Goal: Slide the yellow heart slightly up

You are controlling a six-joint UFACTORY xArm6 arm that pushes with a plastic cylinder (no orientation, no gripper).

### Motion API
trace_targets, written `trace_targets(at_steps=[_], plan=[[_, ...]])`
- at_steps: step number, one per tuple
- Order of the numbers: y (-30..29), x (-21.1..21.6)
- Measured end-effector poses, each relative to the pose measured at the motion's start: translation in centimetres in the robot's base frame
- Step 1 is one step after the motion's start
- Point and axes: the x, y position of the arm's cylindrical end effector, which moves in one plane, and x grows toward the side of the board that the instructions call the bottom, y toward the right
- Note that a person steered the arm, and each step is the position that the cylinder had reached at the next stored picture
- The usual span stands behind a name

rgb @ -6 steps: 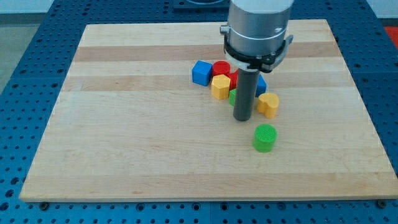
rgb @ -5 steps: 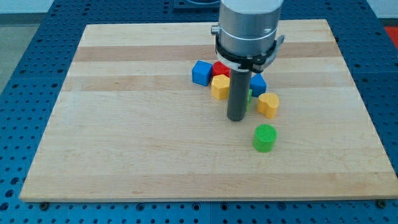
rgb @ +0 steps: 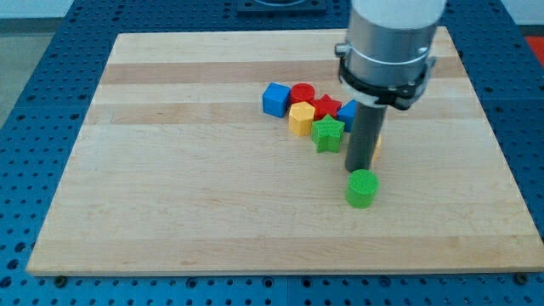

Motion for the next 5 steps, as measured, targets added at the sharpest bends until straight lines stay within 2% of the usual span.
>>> trace_targets(at_steps=[5], plan=[[0.8,-1.1]])
